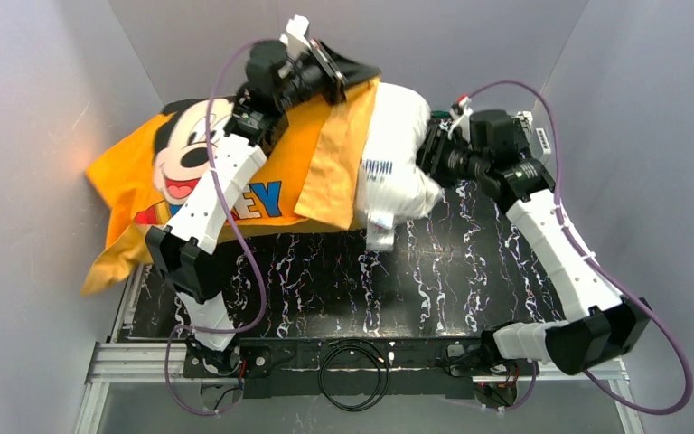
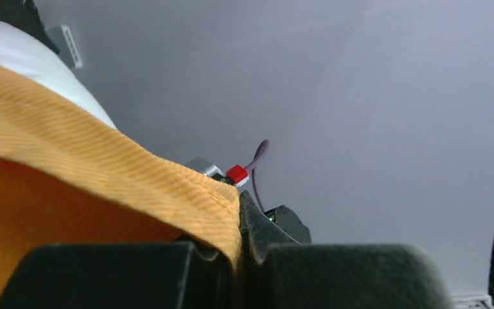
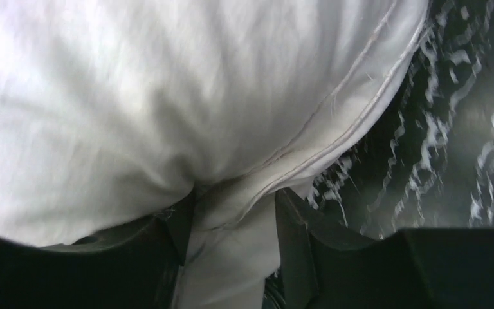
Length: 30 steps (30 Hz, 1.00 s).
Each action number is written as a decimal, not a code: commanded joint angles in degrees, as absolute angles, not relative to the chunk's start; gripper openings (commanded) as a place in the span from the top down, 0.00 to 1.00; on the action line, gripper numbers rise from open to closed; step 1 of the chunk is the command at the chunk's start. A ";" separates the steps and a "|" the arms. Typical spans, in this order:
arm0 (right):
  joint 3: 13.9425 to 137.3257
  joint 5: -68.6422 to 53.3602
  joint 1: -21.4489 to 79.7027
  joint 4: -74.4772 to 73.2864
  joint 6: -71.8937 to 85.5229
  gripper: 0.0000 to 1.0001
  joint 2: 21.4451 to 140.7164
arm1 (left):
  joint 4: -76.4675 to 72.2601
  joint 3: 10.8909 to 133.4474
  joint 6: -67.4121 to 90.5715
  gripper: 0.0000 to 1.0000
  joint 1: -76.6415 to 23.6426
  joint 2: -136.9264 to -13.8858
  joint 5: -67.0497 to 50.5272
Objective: Put the pillow into the pillowcase
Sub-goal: Stuff the pillow into the pillowcase.
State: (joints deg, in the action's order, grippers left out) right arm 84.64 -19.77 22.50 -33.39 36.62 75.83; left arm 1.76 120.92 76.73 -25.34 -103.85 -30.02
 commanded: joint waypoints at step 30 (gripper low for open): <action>35.22 -42.75 7.82 26.88 75.29 0.40 67.09 | -13.39 97.86 81.26 1.00 -46.13 -99.81 -40.11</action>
State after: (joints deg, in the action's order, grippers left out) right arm 34.28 -34.37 6.28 -2.07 63.61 63.20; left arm -6.11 85.45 75.59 -37.23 -95.57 -31.51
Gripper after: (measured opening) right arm 0.750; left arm 0.009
